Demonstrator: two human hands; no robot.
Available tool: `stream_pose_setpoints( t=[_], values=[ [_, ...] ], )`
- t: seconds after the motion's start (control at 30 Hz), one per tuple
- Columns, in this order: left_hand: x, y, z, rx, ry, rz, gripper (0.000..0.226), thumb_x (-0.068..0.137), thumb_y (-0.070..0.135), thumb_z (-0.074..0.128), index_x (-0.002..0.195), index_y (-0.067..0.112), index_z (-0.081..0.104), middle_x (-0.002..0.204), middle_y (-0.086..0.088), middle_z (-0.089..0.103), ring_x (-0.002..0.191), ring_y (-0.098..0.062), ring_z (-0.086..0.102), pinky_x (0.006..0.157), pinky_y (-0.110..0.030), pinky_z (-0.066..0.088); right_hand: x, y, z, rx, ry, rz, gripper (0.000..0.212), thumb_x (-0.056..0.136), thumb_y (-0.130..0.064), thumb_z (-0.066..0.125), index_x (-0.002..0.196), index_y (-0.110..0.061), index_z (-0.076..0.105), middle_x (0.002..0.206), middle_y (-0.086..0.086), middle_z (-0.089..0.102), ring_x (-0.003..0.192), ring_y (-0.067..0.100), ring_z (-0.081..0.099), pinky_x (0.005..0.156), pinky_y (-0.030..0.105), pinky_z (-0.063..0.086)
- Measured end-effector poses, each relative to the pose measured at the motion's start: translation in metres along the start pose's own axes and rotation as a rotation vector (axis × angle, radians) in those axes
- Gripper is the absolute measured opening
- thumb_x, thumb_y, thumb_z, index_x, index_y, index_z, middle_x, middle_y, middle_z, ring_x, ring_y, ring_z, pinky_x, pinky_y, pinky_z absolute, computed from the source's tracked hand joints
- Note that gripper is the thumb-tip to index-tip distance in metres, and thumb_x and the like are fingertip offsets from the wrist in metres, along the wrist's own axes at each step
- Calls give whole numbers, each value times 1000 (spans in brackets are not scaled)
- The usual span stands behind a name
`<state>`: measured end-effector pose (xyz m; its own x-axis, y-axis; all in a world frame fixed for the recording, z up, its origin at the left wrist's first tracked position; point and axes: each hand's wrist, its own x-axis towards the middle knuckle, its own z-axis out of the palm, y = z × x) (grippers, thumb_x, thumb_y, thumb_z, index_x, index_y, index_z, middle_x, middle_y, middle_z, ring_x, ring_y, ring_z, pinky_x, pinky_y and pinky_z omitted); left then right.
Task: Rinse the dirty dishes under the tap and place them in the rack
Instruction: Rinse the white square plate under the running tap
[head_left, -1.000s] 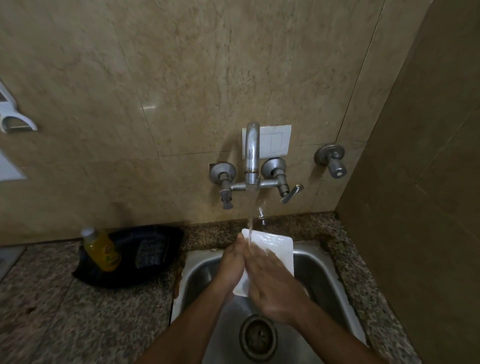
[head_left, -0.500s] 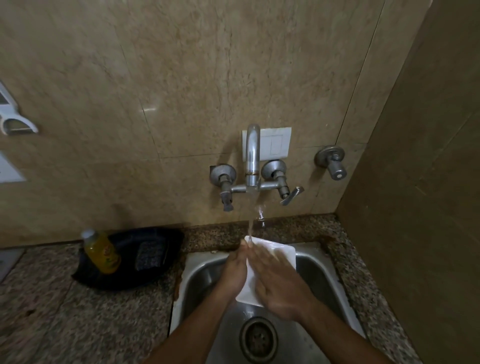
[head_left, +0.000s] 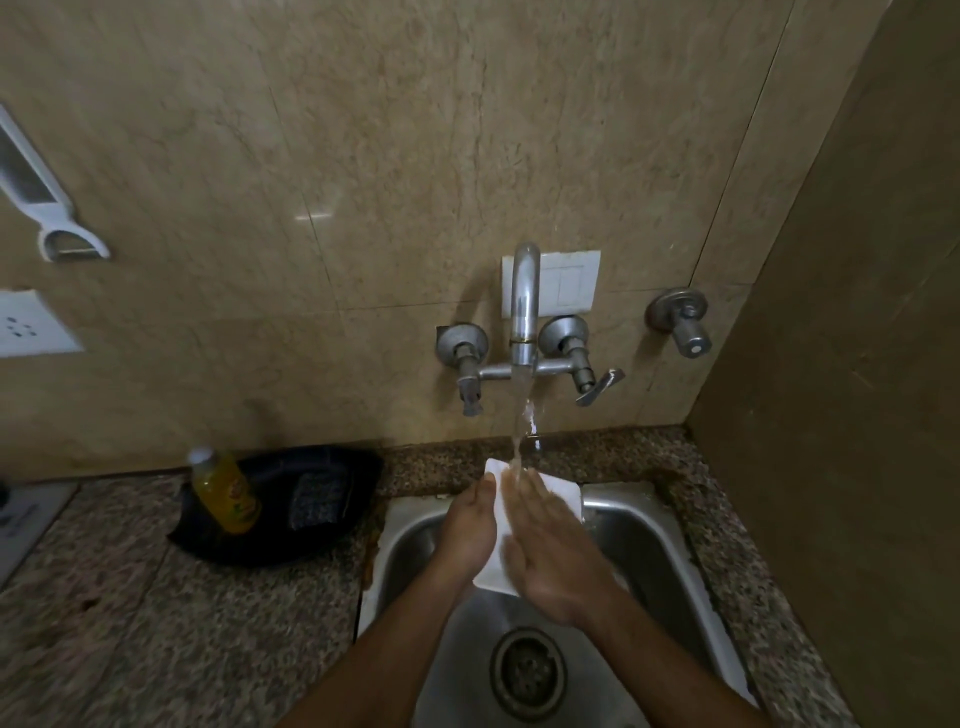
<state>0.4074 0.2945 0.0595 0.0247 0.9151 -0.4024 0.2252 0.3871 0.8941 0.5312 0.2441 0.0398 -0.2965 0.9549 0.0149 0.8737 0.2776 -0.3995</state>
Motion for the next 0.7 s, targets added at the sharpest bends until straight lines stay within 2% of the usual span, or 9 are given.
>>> stream_pose_setpoints(
  t=[0.07,0.1,0.17,0.37,0.43,0.5,0.57,0.63,0.7],
  values=[
    [0,1,-2,-40,-15,4,40,105,37,38,109,14,70,103,-1,73,95,-15,67,81,-24,53,1,-1,0,35,-6,-50,72,94,-45,17,155,-20,-13,161,-6,-23,146,3,-24,121,28,-9],
    [0,1,-2,-41,-14,7,39,105,36,37,106,16,70,100,0,73,94,-15,68,78,-24,52,2,0,1,17,-2,-64,71,95,-45,17,155,-21,-12,160,-8,-23,146,2,-23,121,27,-9],
    [1,1,-3,-7,19,28,39,105,37,36,103,19,70,97,0,73,93,-17,68,80,-28,51,4,1,3,-31,18,-31,71,94,-46,15,155,-23,-14,160,-9,-25,146,3,-22,122,30,-4],
    [-3,0,-7,22,89,40,35,105,38,34,99,19,63,104,-2,68,95,-18,64,88,-32,49,8,6,10,-26,49,-5,69,97,-48,16,156,-21,-9,162,-5,-20,149,6,-17,123,34,-1],
    [-3,-3,-8,34,118,37,33,106,37,34,99,19,60,106,0,65,97,-19,61,90,-32,47,8,7,9,-40,39,30,71,97,-50,16,156,-20,-11,160,-4,-22,149,9,-18,122,30,-5],
    [-1,-4,-9,25,124,28,43,105,39,34,103,9,64,108,-3,69,96,-21,64,91,-35,50,6,4,8,-35,13,-44,68,101,-44,25,157,-20,-8,160,-7,-21,147,5,-19,119,25,-10],
    [2,-4,-10,21,122,42,45,105,39,34,106,9,67,102,-7,71,90,-20,66,83,-33,52,3,-1,10,-36,33,-64,69,102,-41,29,157,-22,-8,160,-9,-21,146,2,-20,121,28,-7],
    [4,-2,-12,47,140,82,42,105,37,34,100,12,67,96,-4,70,83,-15,63,71,-26,47,2,-2,12,-24,41,-18,71,102,-41,29,156,-22,-13,160,-8,-24,146,3,-22,121,27,-8],
    [3,-2,-13,85,156,106,41,106,36,34,100,12,67,95,-3,68,81,-13,61,68,-25,43,2,-3,14,0,21,-15,71,102,-42,28,156,-21,-12,161,-6,-22,147,4,-22,120,26,-7]
  ],
)
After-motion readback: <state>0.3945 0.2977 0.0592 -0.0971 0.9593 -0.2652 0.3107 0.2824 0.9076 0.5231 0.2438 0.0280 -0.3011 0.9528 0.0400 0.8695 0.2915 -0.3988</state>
